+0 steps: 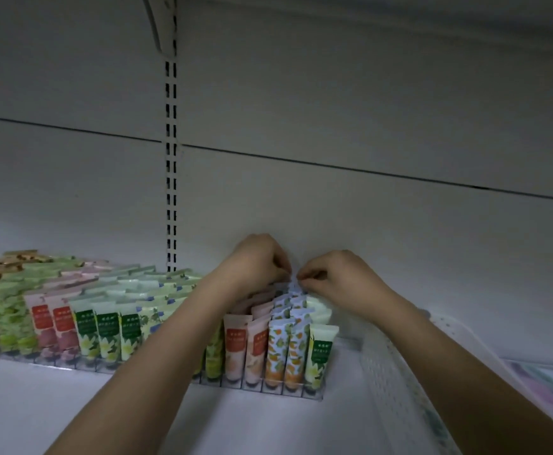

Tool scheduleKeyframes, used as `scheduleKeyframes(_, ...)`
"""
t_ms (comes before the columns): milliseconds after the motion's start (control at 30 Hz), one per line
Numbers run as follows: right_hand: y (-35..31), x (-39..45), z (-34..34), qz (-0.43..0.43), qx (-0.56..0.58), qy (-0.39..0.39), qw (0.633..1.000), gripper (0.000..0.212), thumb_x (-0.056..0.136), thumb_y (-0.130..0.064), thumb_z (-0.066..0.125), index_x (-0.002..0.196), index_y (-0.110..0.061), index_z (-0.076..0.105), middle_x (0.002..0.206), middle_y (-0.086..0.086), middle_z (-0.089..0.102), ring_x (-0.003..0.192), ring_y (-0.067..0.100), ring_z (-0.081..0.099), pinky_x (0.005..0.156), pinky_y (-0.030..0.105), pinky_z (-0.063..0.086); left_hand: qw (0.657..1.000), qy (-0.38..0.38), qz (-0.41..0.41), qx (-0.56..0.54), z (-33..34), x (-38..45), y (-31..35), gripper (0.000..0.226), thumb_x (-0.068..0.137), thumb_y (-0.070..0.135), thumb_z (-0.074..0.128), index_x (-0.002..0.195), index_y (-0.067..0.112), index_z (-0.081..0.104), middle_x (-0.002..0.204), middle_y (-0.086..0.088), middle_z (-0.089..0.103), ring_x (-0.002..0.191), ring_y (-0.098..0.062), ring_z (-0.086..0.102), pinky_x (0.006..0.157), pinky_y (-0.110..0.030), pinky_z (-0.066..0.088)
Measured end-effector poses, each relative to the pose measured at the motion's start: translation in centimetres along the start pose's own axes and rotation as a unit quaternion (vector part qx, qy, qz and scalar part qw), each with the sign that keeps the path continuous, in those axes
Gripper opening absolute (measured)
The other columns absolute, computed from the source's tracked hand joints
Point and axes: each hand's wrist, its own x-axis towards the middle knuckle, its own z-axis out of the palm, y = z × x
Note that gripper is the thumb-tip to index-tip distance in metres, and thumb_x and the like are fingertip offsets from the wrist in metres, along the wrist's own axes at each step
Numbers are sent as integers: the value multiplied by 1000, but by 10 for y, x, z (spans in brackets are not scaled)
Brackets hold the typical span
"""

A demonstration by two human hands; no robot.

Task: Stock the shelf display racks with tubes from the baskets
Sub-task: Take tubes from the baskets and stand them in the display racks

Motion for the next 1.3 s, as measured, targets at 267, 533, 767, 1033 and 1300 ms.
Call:
scheduleKeyframes(267,10,7,23,30,56,40,997,9,80,-15,73,79,-21,80,74,-12,73,73,-2,65,66,8,45,999,-33,23,8,4,14,-12,14,80,14,73,92,17,79,91,4,75,84,-9,68,79,-22,51)
scheduleKeyframes(533,10,10,29,18,2,55,998,6,82,-24,73,83,-28,78,83,-12,73,77,6,64,70,25,47,998,-42,39,-24,11,17,-21,19,75,8,76,88,22,79,77,13,72,70,7,63,63,-2,43)
scheduleKeyframes(767,10,4,21,-6,15,65,998,10,89,-22,67,89,-24,76,82,-12,71,75,4,61,73,27,48,998,-43,41,-29,12,13,-18,23,74,6,74,86,25,79,71,19,70,66,12,62,60,0,41)
scheduleKeyframes(1033,30,-5,-1,64,25,-7,998,14,84,-7,72,91,-18,77,67,-19,64,55,-3,62,49,5,44,998,-36,40,-35,10,10,-13,10,80,26,72,85,22,80,81,13,74,74,5,64,69,-13,49)
scheduleKeyframes(1300,27,-5,5,33,3,19,999,1,81,-18,77,81,-18,77,69,-5,71,54,3,59,64,25,51,999,-42,22,-21,11,11,-8,8,80,27,76,84,20,80,80,11,75,76,-1,66,79,-26,54)
